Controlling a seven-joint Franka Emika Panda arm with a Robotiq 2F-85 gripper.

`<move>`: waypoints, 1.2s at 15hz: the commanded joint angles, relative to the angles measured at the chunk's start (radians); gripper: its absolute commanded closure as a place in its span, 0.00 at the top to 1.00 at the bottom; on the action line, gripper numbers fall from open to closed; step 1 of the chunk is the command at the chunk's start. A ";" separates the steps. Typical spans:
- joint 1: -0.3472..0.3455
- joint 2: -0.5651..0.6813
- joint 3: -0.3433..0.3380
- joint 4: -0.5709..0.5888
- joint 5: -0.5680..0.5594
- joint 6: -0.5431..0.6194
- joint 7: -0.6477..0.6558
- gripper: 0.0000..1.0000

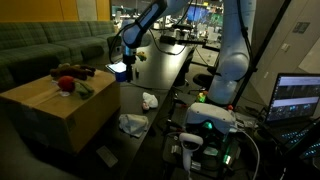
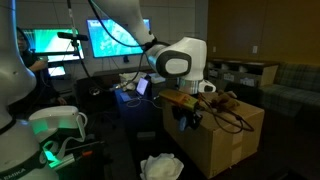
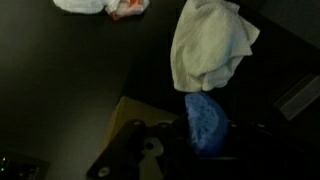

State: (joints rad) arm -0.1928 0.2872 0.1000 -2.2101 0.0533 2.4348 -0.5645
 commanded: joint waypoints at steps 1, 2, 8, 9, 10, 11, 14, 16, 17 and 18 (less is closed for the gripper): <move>0.008 -0.032 -0.047 -0.114 0.004 0.064 0.005 0.02; 0.007 -0.017 -0.056 -0.127 0.003 0.083 0.004 0.02; 0.008 0.103 -0.074 -0.117 -0.006 0.237 0.063 0.02; 0.007 0.122 -0.073 -0.111 -0.012 0.261 0.077 0.02; 0.009 0.142 -0.075 -0.104 -0.018 0.296 0.096 0.04; 0.009 0.159 -0.074 -0.098 -0.020 0.320 0.110 0.18; 0.009 0.201 -0.085 -0.079 -0.040 0.377 0.160 0.47; 0.004 0.222 -0.088 -0.067 -0.045 0.392 0.181 0.63; 0.003 0.228 -0.093 -0.064 -0.048 0.397 0.193 0.72; 0.005 0.228 -0.104 -0.064 -0.055 0.399 0.207 0.79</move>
State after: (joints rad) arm -0.1927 0.4937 0.0198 -2.2967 0.0312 2.8064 -0.4111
